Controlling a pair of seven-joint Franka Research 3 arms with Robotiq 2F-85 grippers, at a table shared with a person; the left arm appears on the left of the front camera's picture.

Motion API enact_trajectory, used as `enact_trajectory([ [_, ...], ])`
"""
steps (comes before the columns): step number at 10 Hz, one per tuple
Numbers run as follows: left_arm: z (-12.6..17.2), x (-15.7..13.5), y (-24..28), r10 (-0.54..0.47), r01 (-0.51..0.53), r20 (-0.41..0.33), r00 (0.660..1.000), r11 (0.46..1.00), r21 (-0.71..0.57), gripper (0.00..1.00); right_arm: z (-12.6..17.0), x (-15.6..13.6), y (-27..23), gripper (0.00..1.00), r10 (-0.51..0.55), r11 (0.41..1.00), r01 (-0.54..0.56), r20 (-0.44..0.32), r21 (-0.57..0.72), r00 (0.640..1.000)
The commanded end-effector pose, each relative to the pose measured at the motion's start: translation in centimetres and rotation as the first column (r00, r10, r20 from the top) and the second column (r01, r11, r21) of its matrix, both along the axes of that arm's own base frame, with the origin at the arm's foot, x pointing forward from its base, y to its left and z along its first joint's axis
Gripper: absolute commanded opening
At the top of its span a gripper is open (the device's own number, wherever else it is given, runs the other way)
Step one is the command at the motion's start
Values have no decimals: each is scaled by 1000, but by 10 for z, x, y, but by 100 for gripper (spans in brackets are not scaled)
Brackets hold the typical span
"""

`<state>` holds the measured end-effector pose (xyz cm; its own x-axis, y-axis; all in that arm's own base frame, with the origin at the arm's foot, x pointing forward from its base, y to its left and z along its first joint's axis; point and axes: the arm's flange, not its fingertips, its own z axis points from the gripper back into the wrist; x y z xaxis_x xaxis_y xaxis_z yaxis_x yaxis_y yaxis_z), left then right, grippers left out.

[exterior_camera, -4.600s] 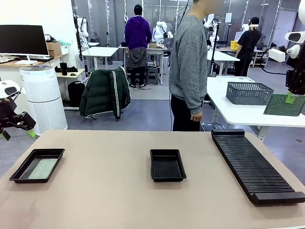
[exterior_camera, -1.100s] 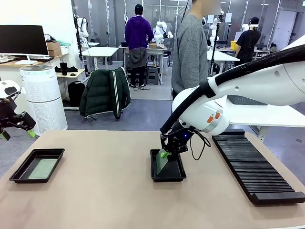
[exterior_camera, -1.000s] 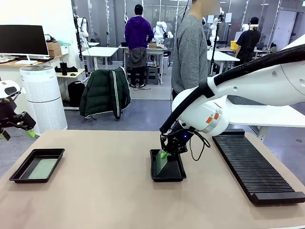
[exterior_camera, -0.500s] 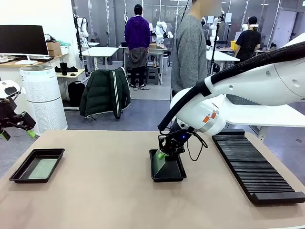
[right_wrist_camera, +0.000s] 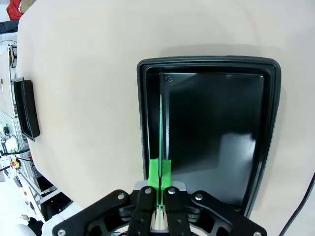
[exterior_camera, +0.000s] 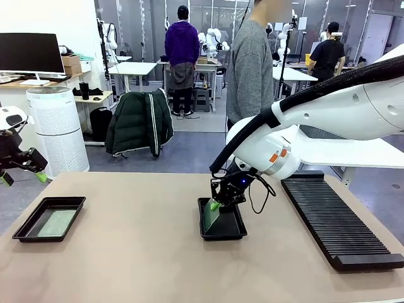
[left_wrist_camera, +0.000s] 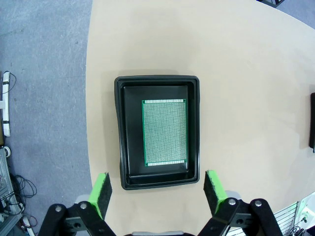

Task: Inspect and transfer BCBs to ESD trays.
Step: Pick up the Blank PCB from the PCB Rack and place it in the right ESD tray.

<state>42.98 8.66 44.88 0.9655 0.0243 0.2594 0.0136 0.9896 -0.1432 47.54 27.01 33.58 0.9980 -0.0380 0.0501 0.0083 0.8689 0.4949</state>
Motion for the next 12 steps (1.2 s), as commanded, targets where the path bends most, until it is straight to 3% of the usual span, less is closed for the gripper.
enact_trajectory([
  [1,-2,0,2,-3,3,-2,1000,1000,6,100,-2,4,5,2,5,1000,-6,-24,-29,1000],
  [3,-2,0,2,-3,3,-2,1000,1000,6,100,-6,7,5,2,15,999,-17,-33,-50,999],
  [5,-2,0,2,-3,3,-2,1000,1000,6,100,-8,9,4,8,3,998,-6,-45,-60,999],
  [8,-2,0,2,-3,3,-2,1000,1000,6,100,-10,9,1,30,-13,996,9,-52,-83,999],
  [12,-2,0,2,-3,3,-2,1000,1000,6,100,-6,9,3,66,-22,990,14,-53,-142,998],
])
